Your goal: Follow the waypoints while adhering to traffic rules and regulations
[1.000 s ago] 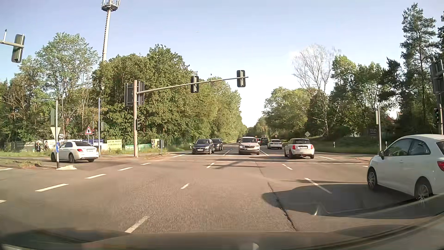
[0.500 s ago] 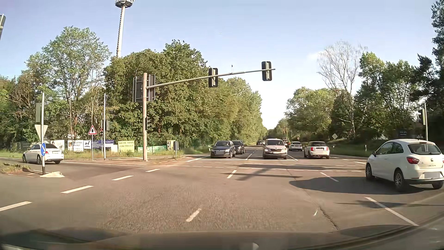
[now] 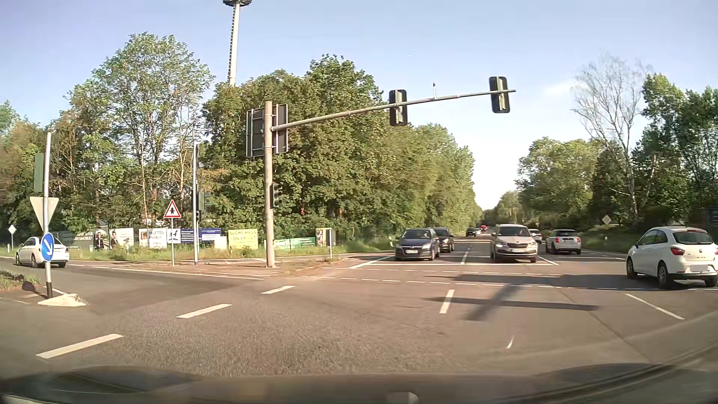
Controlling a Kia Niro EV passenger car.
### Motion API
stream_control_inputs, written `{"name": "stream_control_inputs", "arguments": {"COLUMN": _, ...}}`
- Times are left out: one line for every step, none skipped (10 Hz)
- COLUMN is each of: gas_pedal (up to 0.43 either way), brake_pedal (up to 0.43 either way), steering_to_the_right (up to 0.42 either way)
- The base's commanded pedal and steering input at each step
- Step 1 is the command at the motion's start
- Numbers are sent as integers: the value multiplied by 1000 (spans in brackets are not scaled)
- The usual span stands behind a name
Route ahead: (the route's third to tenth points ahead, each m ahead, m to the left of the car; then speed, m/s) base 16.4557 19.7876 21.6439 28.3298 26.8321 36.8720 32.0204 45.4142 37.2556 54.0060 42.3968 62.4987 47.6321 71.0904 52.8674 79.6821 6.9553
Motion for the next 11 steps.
{"name": "stream_control_inputs", "arguments": {"gas_pedal": 79, "brake_pedal": 0, "steering_to_the_right": -272}}
{"name": "stream_control_inputs", "arguments": {"gas_pedal": 79, "brake_pedal": 0, "steering_to_the_right": -296}}
{"name": "stream_control_inputs", "arguments": {"gas_pedal": 79, "brake_pedal": 0, "steering_to_the_right": -301}}
{"name": "stream_control_inputs", "arguments": {"gas_pedal": 79, "brake_pedal": 0, "steering_to_the_right": -299}}
{"name": "stream_control_inputs", "arguments": {"gas_pedal": 79, "brake_pedal": 0, "steering_to_the_right": -296}}
{"name": "stream_control_inputs", "arguments": {"gas_pedal": 79, "brake_pedal": 0, "steering_to_the_right": -294}}
{"name": "stream_control_inputs", "arguments": {"gas_pedal": 79, "brake_pedal": 0, "steering_to_the_right": -286}}
{"name": "stream_control_inputs", "arguments": {"gas_pedal": 79, "brake_pedal": 0, "steering_to_the_right": -279}}
{"name": "stream_control_inputs", "arguments": {"gas_pedal": 79, "brake_pedal": 0, "steering_to_the_right": -272}}
{"name": "stream_control_inputs", "arguments": {"gas_pedal": 79, "brake_pedal": 0, "steering_to_the_right": -268}}
{"name": "stream_control_inputs", "arguments": {"gas_pedal": 79, "brake_pedal": 0, "steering_to_the_right": -263}}
